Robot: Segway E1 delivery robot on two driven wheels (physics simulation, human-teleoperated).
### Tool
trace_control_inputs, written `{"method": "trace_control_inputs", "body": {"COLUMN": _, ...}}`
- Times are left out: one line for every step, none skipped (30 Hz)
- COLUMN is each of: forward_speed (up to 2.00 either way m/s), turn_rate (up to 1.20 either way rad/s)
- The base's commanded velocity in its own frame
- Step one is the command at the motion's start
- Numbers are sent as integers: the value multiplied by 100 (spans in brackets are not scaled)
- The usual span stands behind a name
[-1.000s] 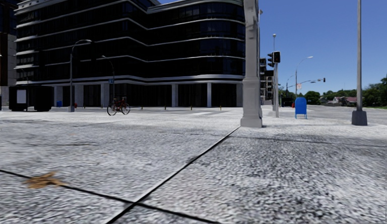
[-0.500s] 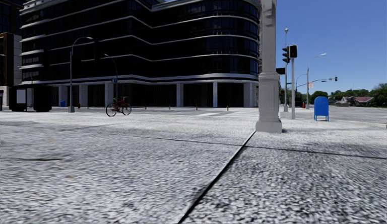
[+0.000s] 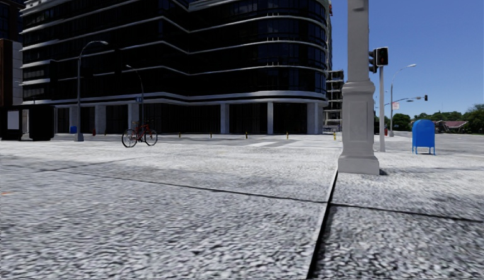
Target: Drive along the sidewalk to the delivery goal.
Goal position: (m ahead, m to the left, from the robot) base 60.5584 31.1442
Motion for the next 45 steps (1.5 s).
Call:
{"method": "trace_control_inputs", "body": {"forward_speed": 200, "turn_rate": 0}}
{"method": "trace_control_inputs", "body": {"forward_speed": 200, "turn_rate": 0}}
{"method": "trace_control_inputs", "body": {"forward_speed": 200, "turn_rate": 0}}
{"method": "trace_control_inputs", "body": {"forward_speed": 200, "turn_rate": 0}}
{"method": "trace_control_inputs", "body": {"forward_speed": 200, "turn_rate": 0}}
{"method": "trace_control_inputs", "body": {"forward_speed": 200, "turn_rate": 0}}
{"method": "trace_control_inputs", "body": {"forward_speed": 200, "turn_rate": 0}}
{"method": "trace_control_inputs", "body": {"forward_speed": 200, "turn_rate": 0}}
{"method": "trace_control_inputs", "body": {"forward_speed": 200, "turn_rate": 0}}
{"method": "trace_control_inputs", "body": {"forward_speed": 200, "turn_rate": 0}}
{"method": "trace_control_inputs", "body": {"forward_speed": 200, "turn_rate": 0}}
{"method": "trace_control_inputs", "body": {"forward_speed": 200, "turn_rate": 0}}
{"method": "trace_control_inputs", "body": {"forward_speed": 200, "turn_rate": 0}}
{"method": "trace_control_inputs", "body": {"forward_speed": 200, "turn_rate": 0}}
{"method": "trace_control_inputs", "body": {"forward_speed": 200, "turn_rate": 0}}
{"method": "trace_control_inputs", "body": {"forward_speed": 200, "turn_rate": 0}}
{"method": "trace_control_inputs", "body": {"forward_speed": 200, "turn_rate": 0}}
{"method": "trace_control_inputs", "body": {"forward_speed": 200, "turn_rate": 0}}
{"method": "trace_control_inputs", "body": {"forward_speed": 200, "turn_rate": 0}}
{"method": "trace_control_inputs", "body": {"forward_speed": 200, "turn_rate": -7}}
{"method": "trace_control_inputs", "body": {"forward_speed": 200, "turn_rate": -18}}
{"method": "trace_control_inputs", "body": {"forward_speed": 200, "turn_rate": -18}}
{"method": "trace_control_inputs", "body": {"forward_speed": 200, "turn_rate": -25}}
{"method": "trace_control_inputs", "body": {"forward_speed": 200, "turn_rate": -29}}
{"method": "trace_control_inputs", "body": {"forward_speed": 200, "turn_rate": -29}}
{"method": "trace_control_inputs", "body": {"forward_speed": 200, "turn_rate": -30}}
{"method": "trace_control_inputs", "body": {"forward_speed": 200, "turn_rate": -30}}
{"method": "trace_control_inputs", "body": {"forward_speed": 200, "turn_rate": -30}}
{"method": "trace_control_inputs", "body": {"forward_speed": 200, "turn_rate": -30}}
{"method": "trace_control_inputs", "body": {"forward_speed": 200, "turn_rate": -30}}
{"method": "trace_control_inputs", "body": {"forward_speed": 200, "turn_rate": -30}}
{"method": "trace_control_inputs", "body": {"forward_speed": 200, "turn_rate": -30}}
{"method": "trace_control_inputs", "body": {"forward_speed": 200, "turn_rate": -30}}
{"method": "trace_control_inputs", "body": {"forward_speed": 200, "turn_rate": -30}}
{"method": "trace_control_inputs", "body": {"forward_speed": 200, "turn_rate": -30}}
{"method": "trace_control_inputs", "body": {"forward_speed": 200, "turn_rate": -30}}
{"method": "trace_control_inputs", "body": {"forward_speed": 200, "turn_rate": -30}}
{"method": "trace_control_inputs", "body": {"forward_speed": 200, "turn_rate": -30}}
{"method": "trace_control_inputs", "body": {"forward_speed": 200, "turn_rate": -30}}
{"method": "trace_control_inputs", "body": {"forward_speed": 200, "turn_rate": -30}}
{"method": "trace_control_inputs", "body": {"forward_speed": 200, "turn_rate": -30}}
{"method": "trace_control_inputs", "body": {"forward_speed": 200, "turn_rate": -30}}
{"method": "trace_control_inputs", "body": {"forward_speed": 200, "turn_rate": -30}}
{"method": "trace_control_inputs", "body": {"forward_speed": 200, "turn_rate": -30}}
{"method": "trace_control_inputs", "body": {"forward_speed": 200, "turn_rate": -30}}
